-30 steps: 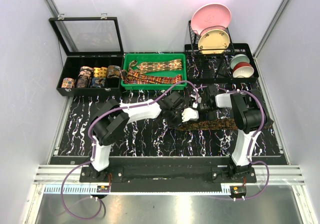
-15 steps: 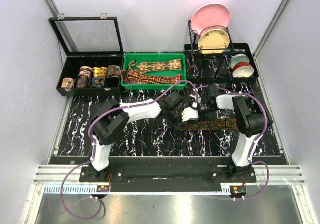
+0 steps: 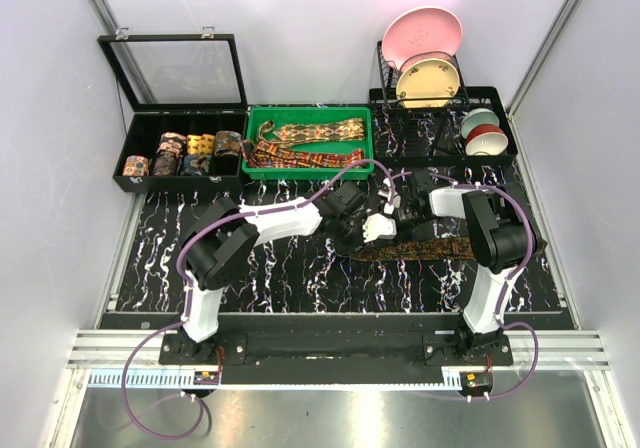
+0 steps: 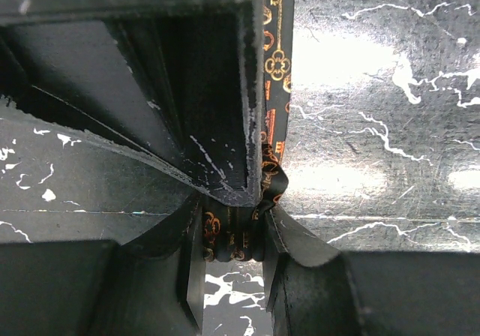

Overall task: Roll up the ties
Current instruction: Roll the tie at the center of the board.

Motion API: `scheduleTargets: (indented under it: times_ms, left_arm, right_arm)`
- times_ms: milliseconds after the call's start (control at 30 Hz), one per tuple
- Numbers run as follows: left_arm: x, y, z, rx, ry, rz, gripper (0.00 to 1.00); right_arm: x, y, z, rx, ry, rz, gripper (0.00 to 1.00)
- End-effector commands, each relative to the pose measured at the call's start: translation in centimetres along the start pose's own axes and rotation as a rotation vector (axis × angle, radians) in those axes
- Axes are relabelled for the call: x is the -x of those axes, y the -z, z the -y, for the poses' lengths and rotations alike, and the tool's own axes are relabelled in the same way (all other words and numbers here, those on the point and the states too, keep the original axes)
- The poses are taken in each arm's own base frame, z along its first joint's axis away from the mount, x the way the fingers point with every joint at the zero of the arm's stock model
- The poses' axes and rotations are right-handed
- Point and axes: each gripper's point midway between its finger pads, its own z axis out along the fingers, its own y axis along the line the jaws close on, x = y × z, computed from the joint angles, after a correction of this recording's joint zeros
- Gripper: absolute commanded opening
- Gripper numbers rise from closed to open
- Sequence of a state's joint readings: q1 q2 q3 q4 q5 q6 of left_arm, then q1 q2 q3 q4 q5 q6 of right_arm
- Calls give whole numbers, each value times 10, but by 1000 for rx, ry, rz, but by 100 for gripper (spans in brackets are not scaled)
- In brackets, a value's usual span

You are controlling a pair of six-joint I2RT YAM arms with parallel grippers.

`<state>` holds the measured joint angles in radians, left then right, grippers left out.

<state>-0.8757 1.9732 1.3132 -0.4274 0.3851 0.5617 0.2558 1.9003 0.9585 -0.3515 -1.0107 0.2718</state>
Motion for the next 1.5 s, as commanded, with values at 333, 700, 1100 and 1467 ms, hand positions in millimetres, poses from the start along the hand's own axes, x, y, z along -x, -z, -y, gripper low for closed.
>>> scheduleTargets:
  times_ms: [333, 700, 1100, 1467]
  left_arm:
    - [11, 6, -5, -31, 27, 189, 61]
    - [37, 19, -2, -62, -70, 397, 79]
    - [57, 6, -6, 31, -90, 490, 84]
    - [54, 8, 4, 22, -14, 778, 80]
  right_arm:
    - [-10, 1, 35, -215, -7, -48, 0]
    - [-8, 13, 48, -279, -43, -51, 0]
    - [-4, 22, 62, -374, -60, -40, 0]
    - [-3, 24, 72, -417, -67, -42, 0]
